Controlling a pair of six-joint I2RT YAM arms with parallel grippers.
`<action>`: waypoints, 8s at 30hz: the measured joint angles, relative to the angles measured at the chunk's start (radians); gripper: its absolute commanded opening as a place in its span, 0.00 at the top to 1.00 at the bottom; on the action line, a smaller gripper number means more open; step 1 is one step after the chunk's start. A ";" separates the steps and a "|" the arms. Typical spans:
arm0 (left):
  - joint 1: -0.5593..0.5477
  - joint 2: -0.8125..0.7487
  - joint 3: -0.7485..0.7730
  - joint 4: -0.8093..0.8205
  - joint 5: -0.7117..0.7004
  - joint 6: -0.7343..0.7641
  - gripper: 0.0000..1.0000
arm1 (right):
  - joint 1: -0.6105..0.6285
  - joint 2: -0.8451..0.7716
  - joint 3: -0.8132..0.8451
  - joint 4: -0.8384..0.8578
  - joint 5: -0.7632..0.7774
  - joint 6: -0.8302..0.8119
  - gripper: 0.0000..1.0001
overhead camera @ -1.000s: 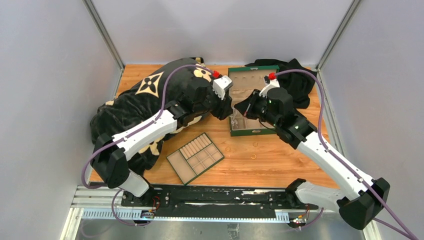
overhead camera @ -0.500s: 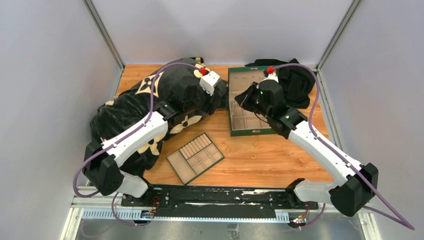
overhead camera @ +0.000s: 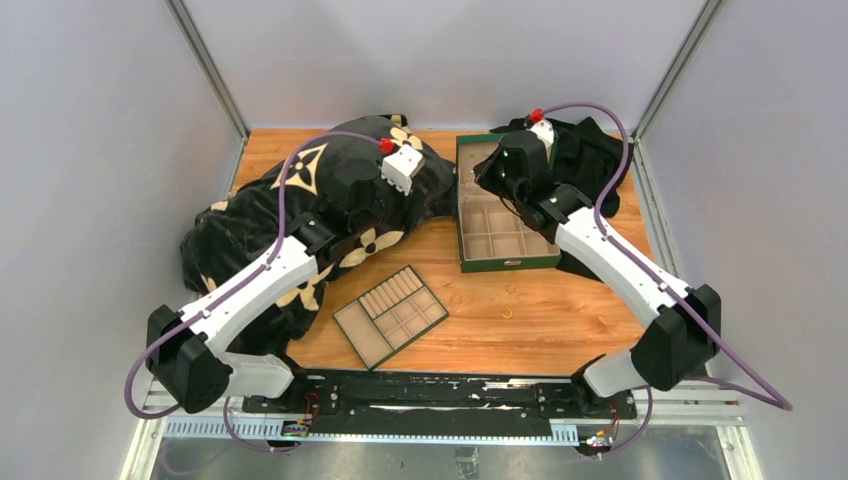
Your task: Organize the mixed jewelry
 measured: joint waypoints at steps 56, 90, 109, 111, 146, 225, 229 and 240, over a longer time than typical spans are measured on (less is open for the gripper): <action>0.000 -0.071 -0.059 -0.084 -0.087 0.127 0.35 | -0.106 0.403 0.281 0.040 0.008 0.048 1.00; 0.000 -0.072 -0.059 -0.091 -0.086 0.127 0.36 | -0.116 0.441 0.290 0.064 0.027 0.054 0.76; 0.000 -0.092 -0.056 -0.134 -0.078 0.077 0.35 | -0.149 0.205 0.163 0.037 -0.017 -0.005 0.43; 0.000 -0.103 -0.056 -0.139 -0.079 0.053 0.35 | -0.174 0.071 0.109 0.010 0.000 -0.087 0.42; -0.140 -0.352 -0.410 -0.432 -0.317 -0.552 0.26 | 0.058 -0.251 -0.586 -0.421 -0.241 -0.416 0.54; -0.140 -0.068 -0.258 0.104 0.190 -0.706 0.58 | 0.140 -0.277 -0.368 -0.039 -0.444 -0.322 1.00; -0.140 -0.068 -0.258 0.108 0.183 -0.706 0.59 | 0.142 -0.271 -0.368 -0.039 -0.444 -0.321 1.00; -0.140 -0.074 -0.258 0.142 0.158 -0.726 0.65 | 0.144 -0.263 -0.366 -0.036 -0.445 -0.322 1.00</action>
